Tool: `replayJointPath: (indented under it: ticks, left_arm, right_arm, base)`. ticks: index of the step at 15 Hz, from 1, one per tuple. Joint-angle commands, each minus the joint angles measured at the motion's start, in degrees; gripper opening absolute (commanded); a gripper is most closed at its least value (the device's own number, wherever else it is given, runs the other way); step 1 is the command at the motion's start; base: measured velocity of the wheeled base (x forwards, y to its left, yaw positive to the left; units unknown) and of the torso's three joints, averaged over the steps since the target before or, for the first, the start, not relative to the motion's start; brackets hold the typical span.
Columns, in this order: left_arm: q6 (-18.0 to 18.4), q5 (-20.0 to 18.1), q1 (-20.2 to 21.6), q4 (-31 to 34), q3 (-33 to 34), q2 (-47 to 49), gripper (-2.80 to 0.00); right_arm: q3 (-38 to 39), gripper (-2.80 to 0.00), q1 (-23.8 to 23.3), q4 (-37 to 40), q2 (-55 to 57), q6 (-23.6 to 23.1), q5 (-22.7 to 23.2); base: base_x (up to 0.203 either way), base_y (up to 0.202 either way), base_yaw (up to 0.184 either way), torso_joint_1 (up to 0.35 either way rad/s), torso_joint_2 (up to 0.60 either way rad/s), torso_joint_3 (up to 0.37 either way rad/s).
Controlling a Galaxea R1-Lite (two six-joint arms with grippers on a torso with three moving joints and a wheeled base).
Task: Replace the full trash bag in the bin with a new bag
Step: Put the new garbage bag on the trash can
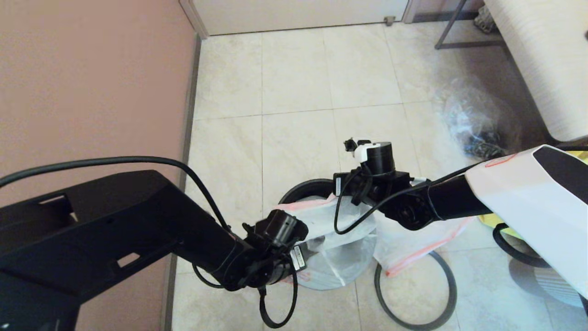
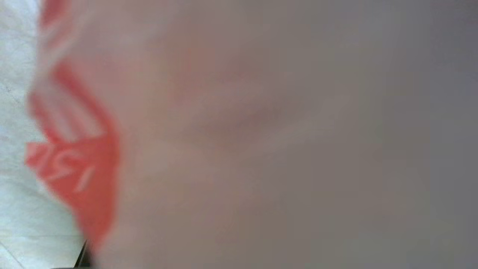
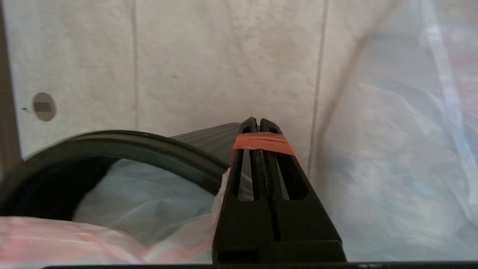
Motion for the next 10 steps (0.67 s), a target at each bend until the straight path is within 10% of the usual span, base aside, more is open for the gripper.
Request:
replayJointPath:
  ticks: [1,10]
  left_arm:
    - [-0.2,0.0,-0.6,-0.2,0.3,0.2,-2.80]
    - [1.0,-0.1,-0.8,-1.4,1.1,0.5,-2.80]
  right_arm:
    - [-1.0,-2.80,0.6,0.4,-0.1,0.3,0.0]
    - [-2.4,-2.80,1.2,4.3,-4.1,5.6,0.7]
  base:
    - [0.000,0.000,0.000,0.000,0.00,0.000]
    - [0.000,0.000,0.000,0.000,0.00,0.000]
